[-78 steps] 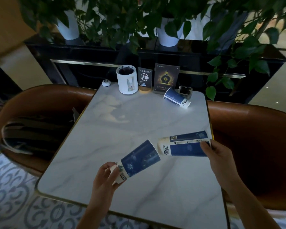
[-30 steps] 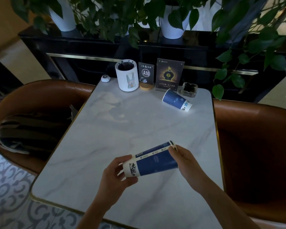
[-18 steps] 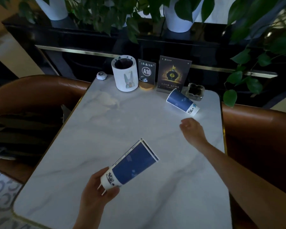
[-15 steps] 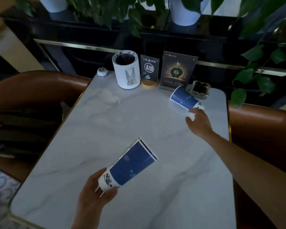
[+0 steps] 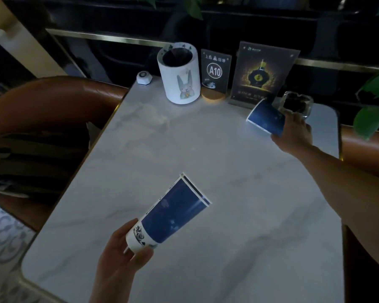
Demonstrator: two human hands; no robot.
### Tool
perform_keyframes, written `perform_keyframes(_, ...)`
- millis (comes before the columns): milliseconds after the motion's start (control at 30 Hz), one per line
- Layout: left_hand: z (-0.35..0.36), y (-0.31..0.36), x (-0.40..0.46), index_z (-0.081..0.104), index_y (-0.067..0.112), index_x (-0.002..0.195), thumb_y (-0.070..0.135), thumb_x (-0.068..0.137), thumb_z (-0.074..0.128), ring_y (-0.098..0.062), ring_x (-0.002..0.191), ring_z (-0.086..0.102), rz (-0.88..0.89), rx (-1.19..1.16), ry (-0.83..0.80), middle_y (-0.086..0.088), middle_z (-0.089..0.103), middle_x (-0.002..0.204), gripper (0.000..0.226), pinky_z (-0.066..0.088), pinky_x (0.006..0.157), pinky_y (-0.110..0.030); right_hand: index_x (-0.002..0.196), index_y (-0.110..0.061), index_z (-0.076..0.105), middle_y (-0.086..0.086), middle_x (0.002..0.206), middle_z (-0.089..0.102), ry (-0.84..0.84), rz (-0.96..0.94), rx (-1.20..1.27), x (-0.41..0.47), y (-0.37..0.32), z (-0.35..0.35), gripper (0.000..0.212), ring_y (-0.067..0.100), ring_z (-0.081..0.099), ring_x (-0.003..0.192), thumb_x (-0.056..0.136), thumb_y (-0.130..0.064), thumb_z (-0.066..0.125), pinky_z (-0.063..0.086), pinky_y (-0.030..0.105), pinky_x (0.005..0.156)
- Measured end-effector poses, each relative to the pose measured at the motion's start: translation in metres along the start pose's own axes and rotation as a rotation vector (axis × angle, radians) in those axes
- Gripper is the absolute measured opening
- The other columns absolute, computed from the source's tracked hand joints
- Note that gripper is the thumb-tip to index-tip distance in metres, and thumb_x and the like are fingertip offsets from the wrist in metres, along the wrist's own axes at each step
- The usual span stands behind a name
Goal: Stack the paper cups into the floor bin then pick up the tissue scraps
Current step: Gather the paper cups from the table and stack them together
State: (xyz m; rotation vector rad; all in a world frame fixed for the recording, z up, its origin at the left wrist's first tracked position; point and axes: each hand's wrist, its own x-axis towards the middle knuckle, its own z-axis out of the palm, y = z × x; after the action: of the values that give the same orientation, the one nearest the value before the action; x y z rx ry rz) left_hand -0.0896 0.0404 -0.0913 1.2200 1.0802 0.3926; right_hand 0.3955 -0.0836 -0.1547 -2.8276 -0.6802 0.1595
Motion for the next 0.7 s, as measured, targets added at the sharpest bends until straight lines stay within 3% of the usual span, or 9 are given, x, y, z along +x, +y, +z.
perform_keyframes(233, -0.019, -0.005, -0.006, 0.064, 0.019, 0.109, -0.029, 0.069, 0.063, -0.012, 0.072, 0.073, -0.045, 0.02, 0.068, -0.003, 0.079, 0.092, 0.062, 0.058, 0.057, -0.022, 0.134, -0.005, 0.037, 0.029, 0.128, 0.053, 0.06, 0.043, 0.091, -0.013, -0.005, 0.009, 0.072, 0.049, 0.052, 0.113, 0.075, -0.022, 0.075, 0.042, 0.051, 0.094)
perform_keyframes(467, -0.027, -0.019, -0.024, 0.065, 0.017, 0.112, -0.025, 0.067, 0.068, -0.024, 0.082, 0.073, -0.038, -0.042, 0.058, -0.009, 0.077, 0.099, 0.062, 0.06, 0.065, -0.028, 0.125, -0.012, 0.045, 0.021, 0.124, 0.055, 0.086, 0.074, 0.316, -0.055, -0.019, -0.003, 0.063, 0.043, 0.056, 0.109, 0.071, -0.025, 0.075, 0.046, 0.049, 0.09)
perform_keyframes(600, -0.036, -0.026, -0.04, 0.066, 0.014, 0.112, -0.025, 0.066, 0.069, -0.031, 0.086, 0.069, -0.027, -0.082, 0.028, -0.016, 0.075, 0.103, 0.061, 0.06, 0.064, -0.03, 0.129, -0.016, 0.044, 0.015, 0.127, 0.055, 0.055, 0.052, 0.448, -0.089, -0.03, -0.013, 0.072, 0.037, 0.057, 0.11, 0.066, -0.028, 0.077, 0.049, 0.044, 0.089)
perform_keyframes(700, -0.042, -0.028, -0.055, 0.063, 0.01, 0.115, -0.027, 0.067, 0.066, -0.025, 0.082, 0.069, -0.004, -0.084, -0.012, -0.02, 0.071, 0.105, 0.06, 0.059, 0.06, -0.026, 0.126, -0.017, 0.046, 0.012, 0.124, 0.058, 0.068, 0.075, 0.559, -0.12, -0.041, -0.025, 0.071, 0.031, 0.06, 0.107, 0.064, -0.03, 0.078, 0.048, 0.035, 0.084)
